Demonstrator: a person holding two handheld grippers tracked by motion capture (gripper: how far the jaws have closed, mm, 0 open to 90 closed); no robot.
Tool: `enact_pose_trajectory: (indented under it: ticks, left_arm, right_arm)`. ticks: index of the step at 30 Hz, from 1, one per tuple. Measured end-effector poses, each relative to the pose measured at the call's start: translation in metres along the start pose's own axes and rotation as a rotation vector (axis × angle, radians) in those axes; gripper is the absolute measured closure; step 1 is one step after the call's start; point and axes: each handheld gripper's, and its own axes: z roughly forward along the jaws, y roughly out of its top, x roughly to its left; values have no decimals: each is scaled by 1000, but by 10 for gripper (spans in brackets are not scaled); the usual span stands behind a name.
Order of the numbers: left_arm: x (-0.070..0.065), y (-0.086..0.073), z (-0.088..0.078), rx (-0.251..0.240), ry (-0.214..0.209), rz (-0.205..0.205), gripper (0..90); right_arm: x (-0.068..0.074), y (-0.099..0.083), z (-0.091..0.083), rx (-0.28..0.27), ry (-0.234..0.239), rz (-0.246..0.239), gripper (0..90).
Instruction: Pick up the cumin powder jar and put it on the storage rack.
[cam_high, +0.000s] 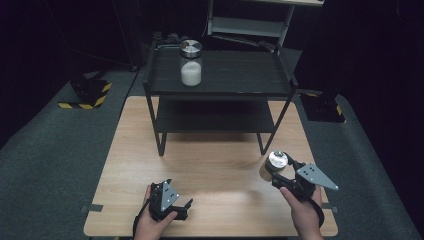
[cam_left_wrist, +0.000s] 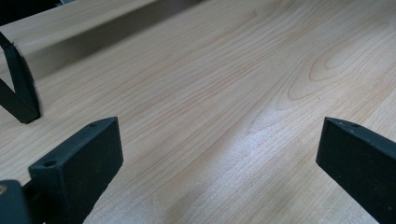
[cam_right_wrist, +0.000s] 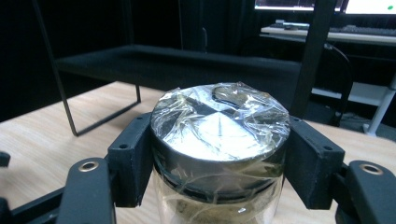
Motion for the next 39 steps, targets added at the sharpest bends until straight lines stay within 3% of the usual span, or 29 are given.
enact_pose_trajectory:
  ticks: [8,14,28,33,39]
  left_arm:
    - [5,-2,0,-9,-18,-29,8]
    - [6,-2,-1,-8,-21,-25,9]
    - [7,-1,0,-5,-29,-20,8]
    - [9,-2,-1,-10,-32,-46,8]
    - [9,-2,0,-7,-36,-37,9]
  right_arm:
    - [-4,29,2,-34,19,6,328]
    - [-7,52,3,-68,31,-4,328]
    - [-2,92,17,-90,48,-21,329]
    - [0,106,22,-106,53,-29,329]
    - [1,122,30,-118,59,-28,329]
